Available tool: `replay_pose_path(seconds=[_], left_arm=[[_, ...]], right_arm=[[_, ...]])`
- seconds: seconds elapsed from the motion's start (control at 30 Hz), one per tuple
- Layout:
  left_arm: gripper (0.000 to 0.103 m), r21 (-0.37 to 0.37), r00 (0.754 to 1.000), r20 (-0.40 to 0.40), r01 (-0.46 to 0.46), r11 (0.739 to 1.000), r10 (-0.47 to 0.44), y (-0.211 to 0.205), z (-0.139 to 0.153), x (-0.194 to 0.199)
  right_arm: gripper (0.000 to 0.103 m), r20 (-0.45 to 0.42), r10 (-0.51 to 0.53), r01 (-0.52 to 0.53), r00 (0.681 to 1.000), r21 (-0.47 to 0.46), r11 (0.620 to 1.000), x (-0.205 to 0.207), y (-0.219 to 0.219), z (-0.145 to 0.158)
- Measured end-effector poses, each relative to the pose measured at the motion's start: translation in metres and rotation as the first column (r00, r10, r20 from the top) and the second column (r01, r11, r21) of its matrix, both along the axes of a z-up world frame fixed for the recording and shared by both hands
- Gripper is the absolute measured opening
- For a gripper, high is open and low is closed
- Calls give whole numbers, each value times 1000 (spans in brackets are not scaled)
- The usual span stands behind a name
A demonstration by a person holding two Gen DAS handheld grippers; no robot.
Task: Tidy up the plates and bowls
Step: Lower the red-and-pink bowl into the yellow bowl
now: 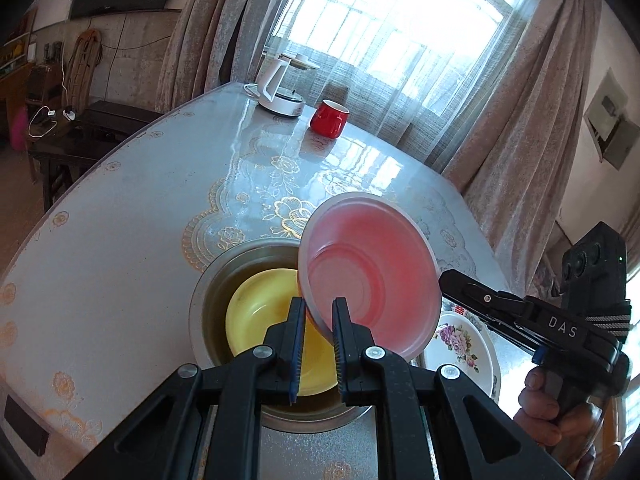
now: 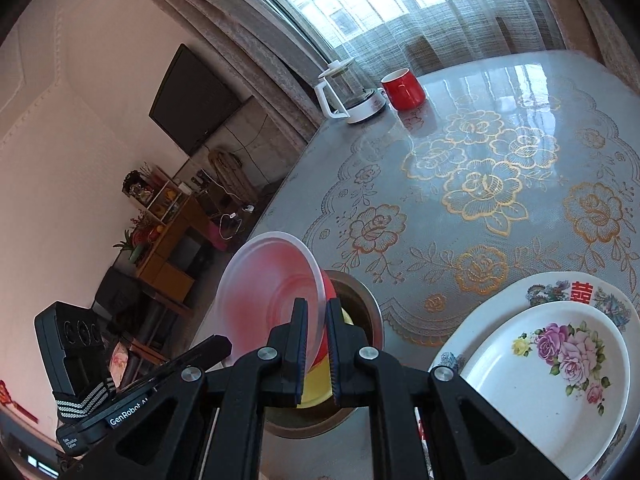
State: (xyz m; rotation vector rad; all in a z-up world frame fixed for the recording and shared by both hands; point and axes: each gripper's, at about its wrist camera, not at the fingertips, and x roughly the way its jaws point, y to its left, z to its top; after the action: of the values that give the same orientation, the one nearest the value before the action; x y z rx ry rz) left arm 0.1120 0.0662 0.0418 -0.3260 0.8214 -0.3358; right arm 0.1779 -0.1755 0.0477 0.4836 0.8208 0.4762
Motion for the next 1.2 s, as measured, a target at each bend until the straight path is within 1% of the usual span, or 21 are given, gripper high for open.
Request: replay_pose_path(seconds=[0.1, 0.23, 0.33, 0.43, 0.6, 0.93, 1.1, 1.2], left_arm=[[12, 11, 1000, -6, -7, 1000, 7, 2, -4, -3], [12, 54, 1000, 6, -20, 998, 19, 5, -9, -7], [12, 50, 999, -27, -24, 998, 26, 10, -20, -4], [12, 65, 997, -65, -28, 997, 32, 11, -31, -1], [12, 62, 996, -80, -28, 998, 33, 12, -40, -3], [12, 47, 995, -97, -31, 998, 35, 16, -43, -5], [12, 45, 994, -101, -35, 998, 40, 17, -44, -3], [12, 58, 993, -113, -37, 998, 44, 16, -49, 0]], right_arm=[[10, -12, 9, -9, 1000, -2, 1000, -1, 5, -4], [10, -32, 25, -25, 999, -12, 1000, 2, 12, -10], [11, -47, 31, -33, 998, -29, 999, 4, 18, -15], [11, -61, 38, -40, 997, -37, 999, 5, 23, -20], [11, -71, 42, -47, 997, -64, 997, 4, 28, -27], [11, -107, 38, -46, 994, -74, 996, 6, 31, -36], [13, -127, 42, -52, 991, -79, 995, 9, 34, -43], [14, -137, 45, -56, 990, -84, 995, 10, 38, -47]])
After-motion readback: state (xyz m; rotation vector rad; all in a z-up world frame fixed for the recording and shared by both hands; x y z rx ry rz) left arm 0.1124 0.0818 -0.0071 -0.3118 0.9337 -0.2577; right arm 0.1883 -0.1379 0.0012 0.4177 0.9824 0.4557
